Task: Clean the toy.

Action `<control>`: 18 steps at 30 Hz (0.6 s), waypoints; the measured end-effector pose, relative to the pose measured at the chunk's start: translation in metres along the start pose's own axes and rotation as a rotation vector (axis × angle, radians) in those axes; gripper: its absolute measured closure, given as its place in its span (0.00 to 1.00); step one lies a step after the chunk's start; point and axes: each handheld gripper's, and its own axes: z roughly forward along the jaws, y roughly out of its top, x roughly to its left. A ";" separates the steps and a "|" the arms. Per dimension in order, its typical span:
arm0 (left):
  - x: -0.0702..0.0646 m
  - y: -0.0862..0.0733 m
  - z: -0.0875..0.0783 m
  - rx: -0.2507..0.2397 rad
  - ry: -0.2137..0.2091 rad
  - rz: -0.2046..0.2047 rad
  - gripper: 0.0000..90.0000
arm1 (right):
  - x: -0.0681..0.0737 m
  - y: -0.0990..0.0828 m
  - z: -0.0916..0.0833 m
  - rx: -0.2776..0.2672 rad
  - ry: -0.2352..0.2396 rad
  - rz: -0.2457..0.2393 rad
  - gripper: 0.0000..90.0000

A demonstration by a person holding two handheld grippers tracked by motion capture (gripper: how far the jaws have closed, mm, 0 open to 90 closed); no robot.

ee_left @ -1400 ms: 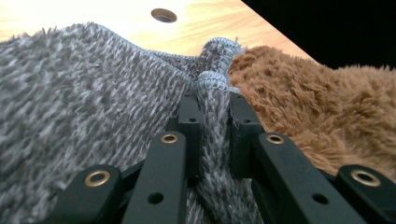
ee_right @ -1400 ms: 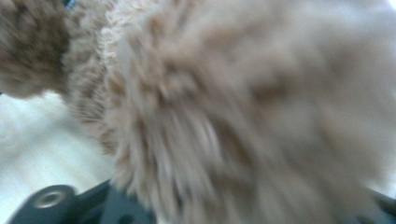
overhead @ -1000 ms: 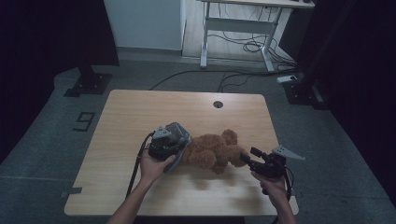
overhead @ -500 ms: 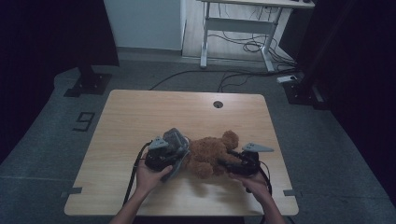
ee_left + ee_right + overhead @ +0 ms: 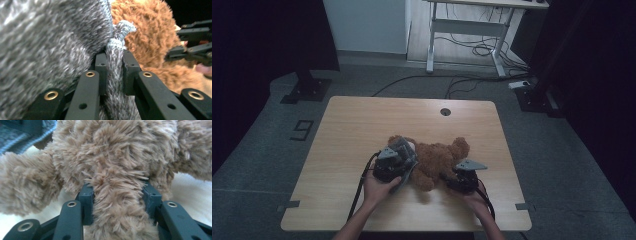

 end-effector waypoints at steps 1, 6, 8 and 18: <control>-0.005 0.006 -0.001 -0.016 -0.005 0.008 0.87 | -0.002 0.000 0.001 -0.010 0.003 0.003 0.62; -0.039 0.038 0.007 -0.061 -0.041 0.093 0.87 | -0.007 -0.003 -0.001 -0.047 0.037 0.016 0.61; -0.056 0.050 0.021 -0.058 -0.067 0.117 0.87 | -0.009 -0.005 -0.003 -0.060 0.036 0.018 0.61; -0.075 0.041 0.086 0.004 -0.062 0.136 0.87 | -0.015 -0.015 -0.010 -0.099 0.015 0.034 0.65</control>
